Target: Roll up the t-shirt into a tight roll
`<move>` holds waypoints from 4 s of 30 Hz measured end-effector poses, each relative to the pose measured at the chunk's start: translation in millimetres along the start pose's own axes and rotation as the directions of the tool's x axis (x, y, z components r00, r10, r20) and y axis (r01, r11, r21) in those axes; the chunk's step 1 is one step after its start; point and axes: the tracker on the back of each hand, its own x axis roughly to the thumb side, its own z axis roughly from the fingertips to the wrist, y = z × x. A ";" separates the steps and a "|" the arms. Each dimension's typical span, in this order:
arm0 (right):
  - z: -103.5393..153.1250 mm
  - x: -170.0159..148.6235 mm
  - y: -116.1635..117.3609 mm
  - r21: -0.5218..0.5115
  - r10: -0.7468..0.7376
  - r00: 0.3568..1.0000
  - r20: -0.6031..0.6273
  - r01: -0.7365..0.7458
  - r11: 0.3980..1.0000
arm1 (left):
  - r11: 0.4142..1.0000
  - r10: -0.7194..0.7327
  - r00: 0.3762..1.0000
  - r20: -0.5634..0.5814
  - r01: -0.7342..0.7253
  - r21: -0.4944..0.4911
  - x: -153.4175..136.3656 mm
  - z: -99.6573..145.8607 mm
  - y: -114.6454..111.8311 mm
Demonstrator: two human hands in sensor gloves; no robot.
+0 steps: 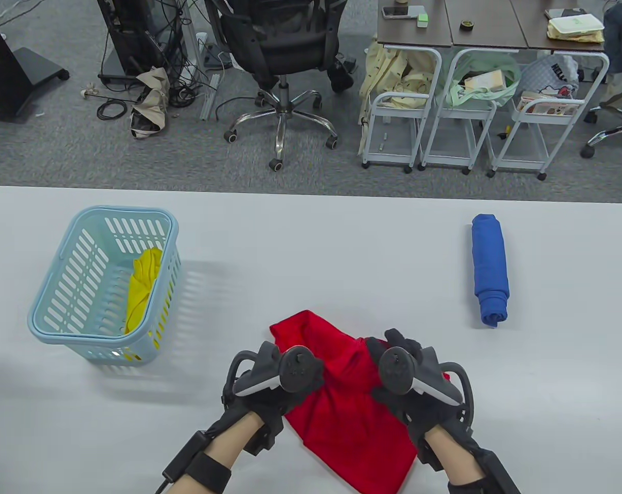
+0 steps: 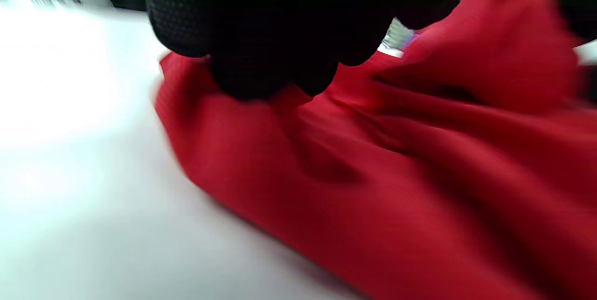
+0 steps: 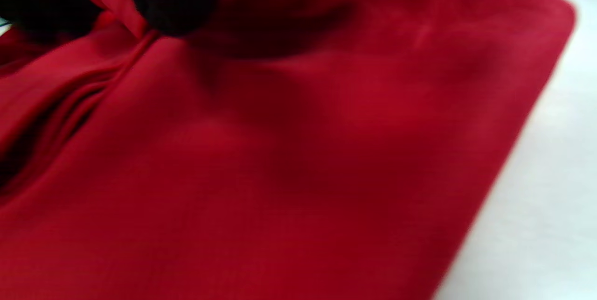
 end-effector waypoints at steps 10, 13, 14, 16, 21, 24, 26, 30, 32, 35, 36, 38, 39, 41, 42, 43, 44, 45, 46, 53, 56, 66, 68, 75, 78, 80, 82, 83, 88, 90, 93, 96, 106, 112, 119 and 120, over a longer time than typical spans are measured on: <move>4.9 -34.0 -20.6 -0.109 0.033 0.980 -0.198 -0.055 0.992 | 0.925 -0.169 0.980 -0.101 0.123 -0.360 -31.3 -17.2 -27.3; 23.1 -88.0 -30.9 -0.041 -0.040 0.912 -0.409 0.025 0.999 | 0.940 -0.129 0.953 -0.274 0.029 -0.341 -65.7 -14.8 -21.6; 31.9 -106.1 -31.9 0.013 -0.024 0.854 -0.520 0.036 0.999 | 0.947 -0.189 0.917 -0.351 0.076 -0.313 -73.2 -12.7 -16.3; 45.2 -126.7 -34.4 -0.002 -0.045 0.769 -0.637 0.058 0.998 | 0.947 -0.298 0.830 -0.471 0.195 -0.255 -78.6 -8.3 -5.0; 50.1 -114.0 -44.6 -0.170 -0.127 0.800 -0.586 0.032 0.985 | 0.992 -0.083 0.899 -0.429 0.034 -0.121 -67.6 -3.0 3.8; 26.0 -71.8 -29.8 -0.109 -0.149 0.952 -0.269 0.123 0.986 | 0.945 0.010 0.930 -0.368 -0.129 -0.300 -54.7 -10.4 -17.8; 8.5 -48.3 -9.4 0.034 -0.184 0.973 -0.139 0.190 0.981 | 0.930 -0.081 0.948 -0.309 -0.040 -0.366 -44.6 -12.5 -24.5; -17.4 -42.2 19.6 0.230 -0.039 0.987 -0.154 0.074 0.970 | 0.915 -0.262 0.924 -0.278 0.147 -0.375 -43.4 -12.9 -26.4; -18.1 -55.0 20.5 0.236 -0.016 0.978 -0.209 0.066 0.969 | 0.928 -0.319 0.866 -0.386 0.202 -0.314 -58.3 -13.1 -18.6; -8.7 -72.1 11.5 0.228 -0.052 0.964 -0.260 0.113 0.967 | 0.918 -0.373 0.782 -0.500 0.235 -0.318 -85.4 -11.6 -14.9; -5.0 -75.0 7.8 0.225 -0.040 0.962 -0.271 0.103 0.969 | 0.939 -0.310 0.796 -0.521 0.169 -0.300 -90.5 -10.0 -15.8; 0.1 -75.7 -1.0 0.203 -0.001 0.958 -0.286 0.061 0.977 | 0.951 -0.270 0.802 -0.533 0.134 -0.280 -88.4 -9.1 -16.4; 3.6 -74.9 -8.0 0.161 0.029 0.954 -0.297 0.020 0.987 | 0.946 -0.290 0.806 -0.516 0.161 -0.280 -83.3 -8.8 -15.3; 6.8 -72.3 -11.7 0.118 0.008 0.956 -0.292 0.028 0.993 | 0.960 -0.212 0.856 -0.471 0.093 -0.264 -75.0 -10.3 -14.8; 6.4 -70.5 -9.6 0.106 -0.027 0.965 -0.261 0.056 0.993 | 0.962 -0.113 0.888 -0.446 -0.015 -0.272 -71.3 -12.0 -17.2; 4.8 -68.5 -6.4 0.101 -0.062 0.970 -0.235 0.087 0.991 | 0.954 -0.037 0.894 -0.447 -0.101 -0.282 -67.8 -13.3 -20.0; 1.9 -66.4 -2.9 0.112 -0.089 0.977 -0.196 0.113 0.987 | 0.948 -0.022 0.905 -0.425 -0.117 -0.298 -65.8 -15.1 -22.4; -2.0 -63.9 1.8 0.142 -0.110 0.983 -0.150 0.131 0.981 | 0.935 -0.037 0.918 -0.394 -0.107 -0.337 -65.1 -17.6 -25.6; -5.9 -60.5 7.2 0.175 -0.118 0.984 -0.131 0.140 0.975 | 0.918 -0.077 0.924 -0.373 -0.081 -0.389 -64.3 -20.0 -29.8; 2.9 -32.2 -10.4 0.097 -0.116 0.993 -0.036 0.119 0.988 | 0.923 -0.376 0.794 -0.477 0.274 -0.271 -72.6 -19.2 -18.9; 4.7 -26.2 -6.4 0.072 -0.105 0.994 0.005 0.104 0.992 | 0.923 -0.376 0.811 -0.447 0.288 -0.255 -74.1 -13.0 -16.4; -1.8 -1.4 0.9 0.131 -0.026 0.997 0.077 0.015 0.991 | 0.910 -0.236 0.932 -0.276 0.113 -0.399 -64.8 -20.6 -32.4; 0.7 -0.3 -3.0 0.126 -0.066 0.993 0.100 0.053 0.991 | 0.949 -0.252 0.906 -0.341 0.162 -0.272 -56.9 -17.9 -21.2; -2.5 -0.2 7.9 0.124 -0.086 0.987 0.138 0.069 0.990 | 0.946 0.010 0.964 -0.266 -0.095 -0.310 -48.1 -14.9 -25.8; -9.7 9.6 20.1 0.184 -0.044 0.988 0.145 0.017 0.983 | 0.877 -0.032 0.971 -0.238 -0.087 -0.472 -43.5 -19.5 -46.8; -9.2 12.1 18.8 0.171 0.011 0.991 0.133 -0.034 0.985 | 0.896 -0.166 0.976 -0.139 0.090 -0.435 -39.5 -21.3 -43.6; -8.0 11.5 14.0 0.156 -0.009 0.993 0.122 -0.010 0.988 | 0.900 -0.071 0.988 -0.137 0.004 -0.436 -37.2 -22.7 -46.3; -7.1 10.9 11.9 0.153 -0.017 0.993 0.115 0.000 0.988 | 0.895 -0.040 0.990 -0.138 -0.026 -0.444 -36.5 -23.9 -48.9; 2.3 10.9 5.6 0.135 0.004 0.994 0.108 -0.018 0.991 | 0.928 -0.126 0.981 -0.151 0.062 -0.368 -30.1 -25.0 -43.5; 7.4 10.5 2.8 0.136 0.010 0.993 0.118 -0.026 0.990 | 0.924 -0.153 0.981 -0.118 0.100 -0.369 -25.7 -22.8 -40.9; 5.1 1.3 0.9 0.145 -0.069 0.987 0.147 0.048 0.988 | 0.891 0.059 0.998 -0.022 -0.063 -0.450 -19.9 -19.6 -45.1; -3.1 -13.8 -7.9 0.122 -0.177 0.979 0.104 0.164 0.979 | 0.885 -0.020 0.999 0.044 0.038 -0.463 -6.6 -19.0 -50.9; -61.1 -5.6 4.4 0.142 -0.059 0.998 0.007 0.057 0.988 | 0.883 -0.041 0.995 0.089 0.078 -0.463 4.2 -20.8 -54.8; -53.9 -22.6 0.1 0.080 -0.153 0.988 0.024 0.151 0.985 | 0.867 -0.004 0.996 0.093 0.050 -0.495 -0.2 -22.3 -57.1; -45.2 -51.3 -6.7 -0.011 -0.259 0.958 -0.121 0.260 0.966 | 0.857 0.019 0.996 0.091 0.030 -0.514 -2.3 -22.5 -58.0; -43.4 -57.9 -8.1 -0.023 -0.261 0.954 -0.150 0.261 0.965 | 0.857 0.020 0.996 0.090 0.029 -0.515 -2.5 -22.5 -58.0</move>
